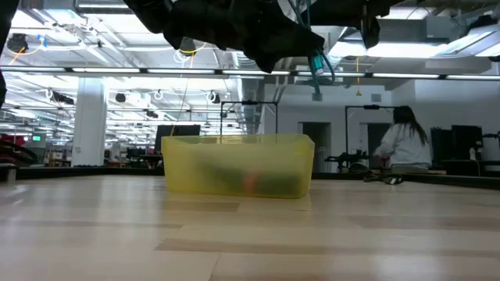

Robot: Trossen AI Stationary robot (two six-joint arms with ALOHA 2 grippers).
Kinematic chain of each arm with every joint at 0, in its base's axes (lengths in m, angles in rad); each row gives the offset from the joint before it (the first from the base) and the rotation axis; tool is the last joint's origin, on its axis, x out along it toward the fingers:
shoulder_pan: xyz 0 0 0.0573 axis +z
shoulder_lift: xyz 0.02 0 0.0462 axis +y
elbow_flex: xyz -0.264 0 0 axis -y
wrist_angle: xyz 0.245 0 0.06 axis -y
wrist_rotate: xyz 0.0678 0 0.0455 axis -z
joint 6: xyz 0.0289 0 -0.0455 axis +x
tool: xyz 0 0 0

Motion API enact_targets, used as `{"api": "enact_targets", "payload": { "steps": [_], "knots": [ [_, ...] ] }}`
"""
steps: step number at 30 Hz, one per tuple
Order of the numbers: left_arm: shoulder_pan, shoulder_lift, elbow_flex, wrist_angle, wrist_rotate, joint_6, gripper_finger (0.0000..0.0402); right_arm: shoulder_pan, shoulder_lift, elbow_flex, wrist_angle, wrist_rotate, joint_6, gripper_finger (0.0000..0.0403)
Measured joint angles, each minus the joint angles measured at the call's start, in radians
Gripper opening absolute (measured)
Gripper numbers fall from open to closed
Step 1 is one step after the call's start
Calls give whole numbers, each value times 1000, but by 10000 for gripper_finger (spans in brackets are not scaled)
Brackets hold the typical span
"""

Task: Pick and place USB-C Cables
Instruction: Put the blue charger cable into the yellow bin

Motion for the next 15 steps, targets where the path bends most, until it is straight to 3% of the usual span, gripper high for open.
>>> {"api": "enact_targets", "payload": {
  "steps": [7, 15],
  "knots": [
    [5, 0, 0, -10, -23, -18, 20, 0, 0, 0, -12, 0, 5, 18],
    [3, 0, 0, -93, -171, 39, 14, 0, 0, 0, -138, -20, 96, 61]
  ]
}}
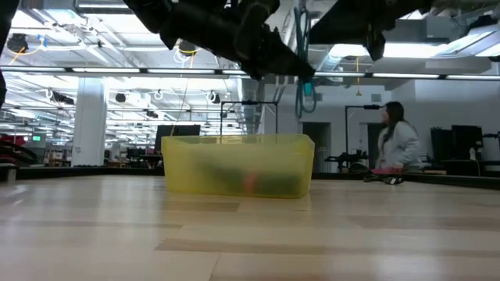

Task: Pick and place USB-C Cables
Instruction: Put the blue charger cable into the yellow bin

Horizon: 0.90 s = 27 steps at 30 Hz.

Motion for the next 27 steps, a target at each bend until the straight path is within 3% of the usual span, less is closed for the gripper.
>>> {"api": "enact_targets", "payload": {
  "steps": [4, 13, 19, 23, 27],
  "knots": [
    [1, 0, 0, -26, -39, 24, 9, -1, 0, 0, -48, 9, 14, 76],
    [0, 0, 0, -153, -196, 126, 9, -1, -4, 0, -204, 148, 110, 102],
    [0, 0, 0, -197, -267, 159, 9, -1, -4, 0, -335, 150, 216, 101],
    [0, 0, 0, -205, -271, 175, 9, -1, -4, 0, -279, 150, 188, 102],
    [0, 0, 0, -202, -278, 180, 9, -1, -1, 0, -90, 133, 41, 103]
  ]
}}
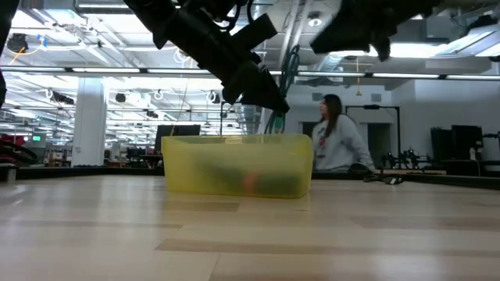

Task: Pick and place USB-C Cables
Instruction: Put the blue charger cable into the yellow bin

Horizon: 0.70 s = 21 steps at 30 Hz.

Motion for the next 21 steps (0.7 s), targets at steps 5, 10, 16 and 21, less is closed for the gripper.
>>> {"api": "enact_targets", "payload": {
  "steps": [5, 10, 16, 21],
  "knots": [
    [-4, 0, 0, 1, -40, 50, 9, -1, 21, 0, 155, -63, -159, 103],
    [-26, 0, 0, 3, -38, 100, 9, -17, 21, 0, 176, -106, -203, 127],
    [-33, 0, 0, 1, -38, 135, 9, -21, 32, 1, 250, -193, -287, 210],
    [-33, 0, 0, 0, -38, 136, 9, -42, 90, 1, 250, -220, -294, 260]
  ]
}}
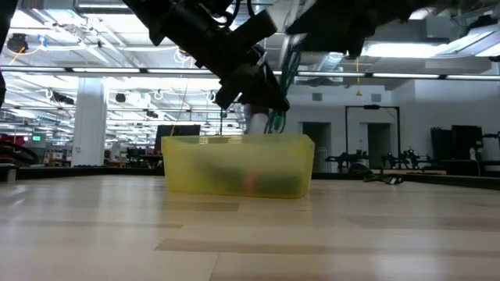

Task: Pick and place USB-C Cables
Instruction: Put the blue charger cable into the yellow bin

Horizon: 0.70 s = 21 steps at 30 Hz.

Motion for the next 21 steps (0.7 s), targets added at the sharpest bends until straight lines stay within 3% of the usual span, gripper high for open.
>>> {"api": "enact_targets", "payload": {
  "steps": [4, 7, 10, 15, 21],
  "knots": [
    [0, 0, 0, -3, 14, -3, 9, -19, 60, -2, -6, 2, 5, 261],
    [0, 0, 0, -1, 18, -11, 9, -28, 76, -1, -9, 3, 22, 237],
    [0, 0, 0, -5, 18, -22, 9, -31, 73, -1, -26, 4, 23, 180],
    [0, 0, 1, -14, 19, -24, 9, -31, 36, -1, -116, 8, 37, 28],
    [0, 0, 1, -25, -16, -24, 9, -38, 24, 0, -221, 4, 115, 16]
  ]
}}
